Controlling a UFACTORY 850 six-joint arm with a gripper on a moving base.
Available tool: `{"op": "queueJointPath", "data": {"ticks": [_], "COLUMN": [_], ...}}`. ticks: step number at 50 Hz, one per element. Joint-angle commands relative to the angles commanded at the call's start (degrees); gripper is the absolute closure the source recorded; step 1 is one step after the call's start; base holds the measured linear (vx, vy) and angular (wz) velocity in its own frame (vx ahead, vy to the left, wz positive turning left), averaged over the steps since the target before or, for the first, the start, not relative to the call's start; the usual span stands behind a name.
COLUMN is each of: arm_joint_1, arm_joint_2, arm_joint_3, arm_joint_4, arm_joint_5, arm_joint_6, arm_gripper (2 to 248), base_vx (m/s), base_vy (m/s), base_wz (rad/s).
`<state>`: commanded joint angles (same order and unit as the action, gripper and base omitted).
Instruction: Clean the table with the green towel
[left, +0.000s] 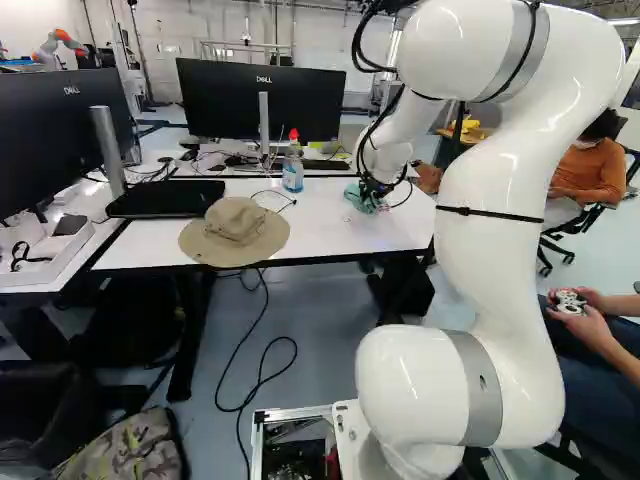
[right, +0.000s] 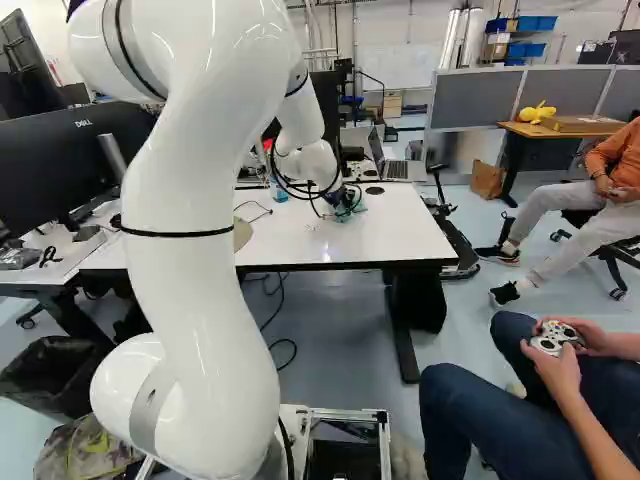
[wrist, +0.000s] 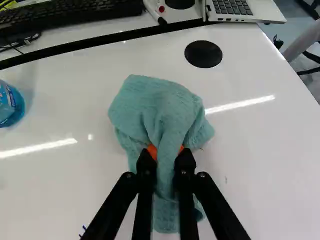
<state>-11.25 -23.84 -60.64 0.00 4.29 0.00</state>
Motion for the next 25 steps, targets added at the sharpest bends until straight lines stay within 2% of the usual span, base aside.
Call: {"op": "queueJointPath", "data": {"ticks": [12,25], "arm_joint_1": [0.0,-1.3], "arm_joint_2": [2.7,5.4], "arm_joint_3": [3.4,6.8], "arm_joint_4": [0.0,0.0], "arm_joint_5": [0.0,0.0], "arm_joint_6": [0.0,0.0], "arm_gripper": [199,199], "base_vx": [0.0,0.0], "base_vy": [0.0,0.0], "base_wz": [0.0,0.0]}}
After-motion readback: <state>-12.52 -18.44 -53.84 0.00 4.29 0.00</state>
